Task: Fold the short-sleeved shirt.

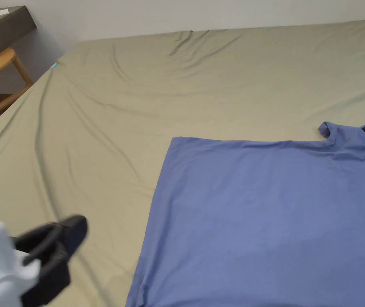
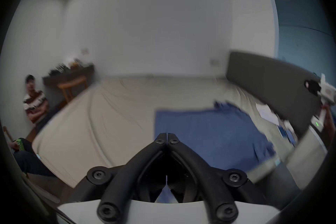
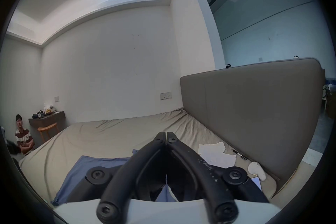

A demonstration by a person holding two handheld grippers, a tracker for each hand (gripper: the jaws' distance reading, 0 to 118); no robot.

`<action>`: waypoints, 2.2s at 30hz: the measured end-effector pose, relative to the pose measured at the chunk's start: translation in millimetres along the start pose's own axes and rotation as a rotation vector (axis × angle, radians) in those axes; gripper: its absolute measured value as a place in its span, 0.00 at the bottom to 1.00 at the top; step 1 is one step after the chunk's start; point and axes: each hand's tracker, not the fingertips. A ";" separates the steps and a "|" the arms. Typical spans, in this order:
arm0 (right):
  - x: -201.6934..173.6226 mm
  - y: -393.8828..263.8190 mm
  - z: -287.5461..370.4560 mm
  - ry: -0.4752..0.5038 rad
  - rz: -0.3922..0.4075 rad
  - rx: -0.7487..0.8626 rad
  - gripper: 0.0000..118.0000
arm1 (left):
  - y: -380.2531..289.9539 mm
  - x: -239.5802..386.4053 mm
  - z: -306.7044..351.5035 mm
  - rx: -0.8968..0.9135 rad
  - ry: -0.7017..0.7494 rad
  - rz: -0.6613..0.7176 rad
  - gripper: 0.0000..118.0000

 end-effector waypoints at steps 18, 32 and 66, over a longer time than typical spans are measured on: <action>-24.6 -23.7 -7.2 0.007 0.006 -0.161 0.00 | -148.8 -9.9 -177.8 -0.688 -0.149 -0.127 0.39; 8.8 -180.6 -53.9 0.177 0.078 -0.825 0.06 | -96.8 -9.1 -133.3 -0.377 -0.140 0.030 0.02; -42.1 -171.7 -255.1 0.150 0.220 -0.681 0.00 | 36.0 -23.9 -292.9 -0.392 -0.003 0.248 0.02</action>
